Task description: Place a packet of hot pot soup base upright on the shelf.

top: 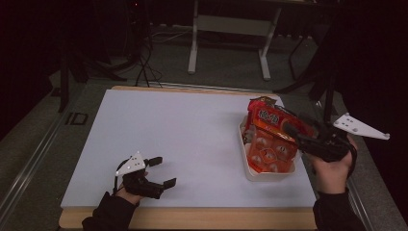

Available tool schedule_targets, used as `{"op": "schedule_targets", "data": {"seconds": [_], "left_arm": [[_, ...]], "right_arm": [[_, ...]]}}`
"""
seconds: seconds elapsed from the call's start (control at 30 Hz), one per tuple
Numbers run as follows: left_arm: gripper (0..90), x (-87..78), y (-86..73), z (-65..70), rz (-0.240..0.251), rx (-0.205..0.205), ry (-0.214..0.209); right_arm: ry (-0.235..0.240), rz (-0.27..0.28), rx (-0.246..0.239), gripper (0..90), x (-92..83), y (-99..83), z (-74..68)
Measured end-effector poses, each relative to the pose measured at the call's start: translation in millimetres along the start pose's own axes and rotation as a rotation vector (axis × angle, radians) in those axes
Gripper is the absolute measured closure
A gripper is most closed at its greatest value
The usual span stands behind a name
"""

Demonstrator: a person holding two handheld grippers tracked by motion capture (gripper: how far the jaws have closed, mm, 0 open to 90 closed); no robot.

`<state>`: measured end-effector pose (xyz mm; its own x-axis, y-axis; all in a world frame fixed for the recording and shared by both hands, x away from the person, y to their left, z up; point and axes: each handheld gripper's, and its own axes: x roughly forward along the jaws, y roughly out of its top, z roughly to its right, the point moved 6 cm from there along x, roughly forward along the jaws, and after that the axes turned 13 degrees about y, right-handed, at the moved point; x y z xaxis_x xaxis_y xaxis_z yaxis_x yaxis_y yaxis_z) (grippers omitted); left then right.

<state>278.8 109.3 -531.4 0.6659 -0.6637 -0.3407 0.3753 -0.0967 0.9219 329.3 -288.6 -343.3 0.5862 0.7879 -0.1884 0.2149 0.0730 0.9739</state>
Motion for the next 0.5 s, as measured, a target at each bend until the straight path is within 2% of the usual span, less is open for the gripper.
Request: {"op": "schedule_targets", "data": {"seconds": [0.03,0.13,0.17,0.27,0.33,0.37,0.4,0.43,0.5], "left_arm": [[2.3,0.1,-0.2,0.1,-0.001,0.0,0.0],[2.3,-0.1,-0.5,0.5,-0.003,-0.002,-0.001],[2.3,-0.1,-0.4,0.5,-0.003,-0.001,0.0],[2.3,-0.3,-0.6,0.6,-0.004,0.0,0.0],[2.3,-0.4,-0.7,0.7,-0.004,-0.001,-0.001],[2.3,-0.4,-0.8,0.7,-0.004,0.0,0.0],[2.3,-0.6,-0.8,0.6,-0.004,0.002,0.001],[2.3,-0.6,-0.6,0.7,-0.002,0.0,-0.001],[2.3,-0.9,-0.3,1.0,-0.001,0.002,0.0]], "right_arm": [[0.021,0.0,0.009,19.1,3.5,-0.6,-2.9],[0.044,-0.008,0.024,15.6,10.1,-3.5,-7.8],[0.085,-0.017,0.036,13.1,18.5,-8.0,-13.2],[0.129,-0.036,0.033,12.3,28.6,-15.2,-20.6],[0.138,-0.045,0.029,12.3,31.1,-17.3,-22.4],[0.171,-0.064,0.026,12.3,37.4,-22.4,-27.0],[0.174,-0.058,0.024,12.6,39.2,-23.7,-28.4],[0.199,-0.058,0.024,13.0,42.0,-26.1,-30.8],[0.203,-0.072,0.011,13.1,46.4,-30.9,-34.3]]}}
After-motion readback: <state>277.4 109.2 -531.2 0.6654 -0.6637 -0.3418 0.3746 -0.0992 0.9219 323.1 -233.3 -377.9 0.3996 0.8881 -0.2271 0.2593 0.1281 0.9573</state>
